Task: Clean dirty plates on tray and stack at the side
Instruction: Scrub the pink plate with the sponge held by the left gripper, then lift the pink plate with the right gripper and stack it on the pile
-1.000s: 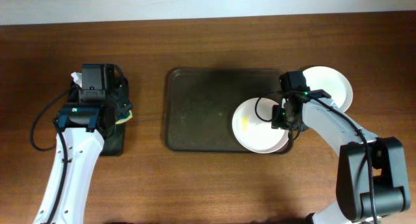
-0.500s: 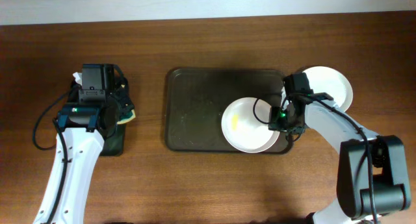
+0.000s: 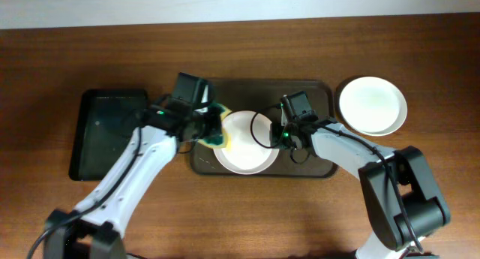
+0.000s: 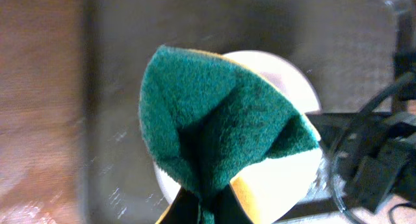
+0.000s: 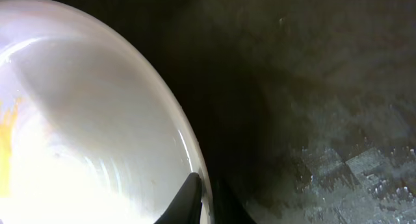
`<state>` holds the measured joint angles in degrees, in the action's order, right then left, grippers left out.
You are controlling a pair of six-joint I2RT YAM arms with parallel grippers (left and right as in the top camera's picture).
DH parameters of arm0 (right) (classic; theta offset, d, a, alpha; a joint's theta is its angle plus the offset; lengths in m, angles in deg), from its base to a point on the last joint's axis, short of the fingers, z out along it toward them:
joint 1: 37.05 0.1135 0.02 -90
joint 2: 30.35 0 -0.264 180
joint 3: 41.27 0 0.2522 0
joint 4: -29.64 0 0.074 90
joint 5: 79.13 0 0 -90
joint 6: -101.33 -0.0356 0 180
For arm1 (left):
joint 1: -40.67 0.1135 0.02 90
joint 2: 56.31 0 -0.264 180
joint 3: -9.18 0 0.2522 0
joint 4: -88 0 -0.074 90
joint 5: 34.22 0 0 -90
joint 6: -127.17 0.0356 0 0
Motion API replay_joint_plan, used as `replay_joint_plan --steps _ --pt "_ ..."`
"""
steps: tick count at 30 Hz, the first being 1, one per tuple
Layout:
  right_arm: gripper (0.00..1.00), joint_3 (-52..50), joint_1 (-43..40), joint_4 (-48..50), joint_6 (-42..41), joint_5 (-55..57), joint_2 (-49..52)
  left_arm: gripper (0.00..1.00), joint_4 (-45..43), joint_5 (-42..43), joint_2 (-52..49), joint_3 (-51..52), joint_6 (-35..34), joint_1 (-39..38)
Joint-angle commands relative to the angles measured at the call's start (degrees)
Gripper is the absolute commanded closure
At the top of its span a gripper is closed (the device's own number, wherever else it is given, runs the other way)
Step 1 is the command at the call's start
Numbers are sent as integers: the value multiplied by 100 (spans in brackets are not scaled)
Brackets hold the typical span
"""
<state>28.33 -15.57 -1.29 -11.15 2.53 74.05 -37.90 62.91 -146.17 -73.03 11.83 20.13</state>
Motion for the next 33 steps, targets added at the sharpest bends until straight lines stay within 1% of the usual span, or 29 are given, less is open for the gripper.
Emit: replay_joint_plan --steps 1,4,5,7,9,10,11,13,14,15,16,18,19,20,21,22,23,26,27,28,29,30,31,33 --pt "96 -61 -13 98 -55 192 603 100 -584 361 -826 15 0 -662" --pt "96 -59 -15 131 -55 192 601 100 -1154 444 -1497 15 -684 -787" --pt "96 -59 -15 142 -55 197 601 100 -1266 448 -1641 15 -796 -809" --pt "96 -59 -15 140 -52 201 601 100 -1589 385 -2017 15 -811 -817" --pt "96 -59 -15 133 -52 216 601 100 -1580 -520 -2284 15 -809 -804" --pt "96 -59 -15 133 -52 216 601 100 -1539 -761 -2361 15 -809 -787" --pt "96 -59 -15 131 -52 216 601 100 -1451 -1305 -2404 15 -802 -780" --pt "96 -59 -15 59 -52 269 601 100 -1152 -2599 -2400 0 -739 -780" --pt "96 -59 -17 4 -52 374 601 100 -809 -3609 -2396 -72 -739 -780" --pt "96 -59 -17 -11 -52 413 601 100 -623 -4186 -2371 -138 -739 -780" --pt "96 -59 -17 -9 -52 413 601 100 -498 -4542 -2319 -214 -739 -778" --pt "96 -59 -17 -9 -52 413 601 100 -468 -4586 -2048 -356 -741 -780" --pt "96 -59 -17 -9 -52 413 601 100 -470 -4435 -1836 -446 -741 -780" --pt "96 -59 -17 -7 -52 413 601 100 -525 -3917 -1600 -531 -739 -780" --pt "96 -59 -17 7 -55 411 601 100 -802 -2667 -1320 -551 -739 -780" --pt "96 -59 -17 9 -55 411 601 100 -1067 -1617 -1279 -549 -739 -780" --pt "96 -59 -15 9 -55 409 601 100 -1237 -1049 -1338 -549 -739 -780" --pt "96 -59 -15 13 -57 387 601 100 -1342 -466 -1801 -549 -741 -782" --pt "96 -59 -15 7 -57 387 601 100 -1458 -219 -2236 -549 -741 -820" --pt "96 -59 -15 4 -57 387 601 100 -1480 -271 -2474 -549 -737 -828" --pt "96 -59 -15 2 -57 387 601 100 -1464 -605 -2627 -549 -575 -817" --pt "96 -59 -15 2 -55 389 601 100 -1388 -1239 -2638 -549 -433 -817" --pt "96 -59 -15 2 -55 389 601 100 -1228 -2065 -2614 -551 -435 -817" --pt "96 -59 -17 2 -55 389 601 100 -863 -3355 -2527 -557 -437 -817"
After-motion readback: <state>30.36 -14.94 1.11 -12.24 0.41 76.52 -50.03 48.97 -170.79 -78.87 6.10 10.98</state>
